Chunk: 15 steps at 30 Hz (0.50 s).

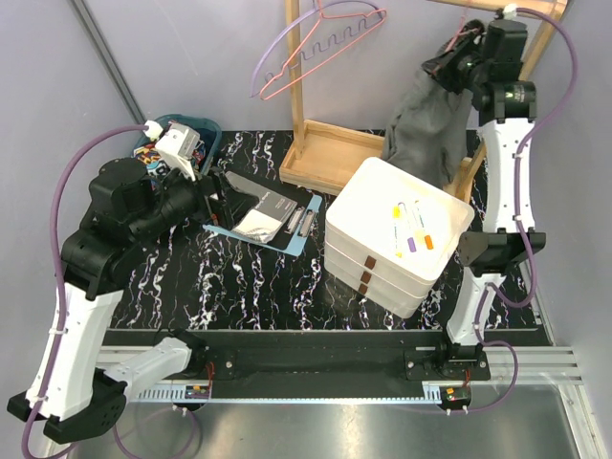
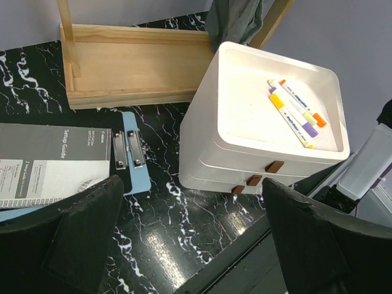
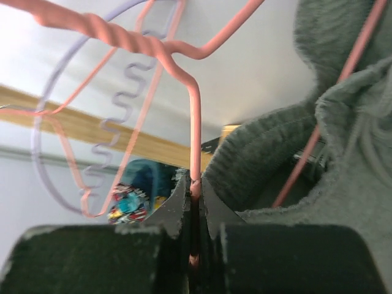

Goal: Remove the shorts from the hanger

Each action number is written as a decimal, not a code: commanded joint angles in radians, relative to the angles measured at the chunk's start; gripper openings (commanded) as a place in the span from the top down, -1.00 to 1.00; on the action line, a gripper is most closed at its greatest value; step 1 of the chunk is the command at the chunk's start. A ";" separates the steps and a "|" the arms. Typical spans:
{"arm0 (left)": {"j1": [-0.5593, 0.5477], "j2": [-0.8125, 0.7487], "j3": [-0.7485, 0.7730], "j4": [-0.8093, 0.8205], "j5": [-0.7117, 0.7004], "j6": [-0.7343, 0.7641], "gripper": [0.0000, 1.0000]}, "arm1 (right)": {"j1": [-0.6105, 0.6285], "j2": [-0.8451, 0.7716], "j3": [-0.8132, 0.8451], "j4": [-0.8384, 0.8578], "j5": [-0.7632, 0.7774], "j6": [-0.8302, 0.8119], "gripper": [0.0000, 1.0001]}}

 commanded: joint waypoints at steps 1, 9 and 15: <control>-0.003 0.008 0.032 0.031 0.000 -0.014 -0.98 | 0.091 -0.006 0.075 0.199 0.003 0.130 1.00; -0.005 -0.002 0.037 0.021 0.007 -0.026 -0.98 | 0.260 0.028 0.078 0.317 0.125 0.291 1.00; -0.003 -0.002 0.049 0.008 0.000 -0.025 -0.98 | 0.354 0.051 0.082 0.353 0.202 0.363 1.00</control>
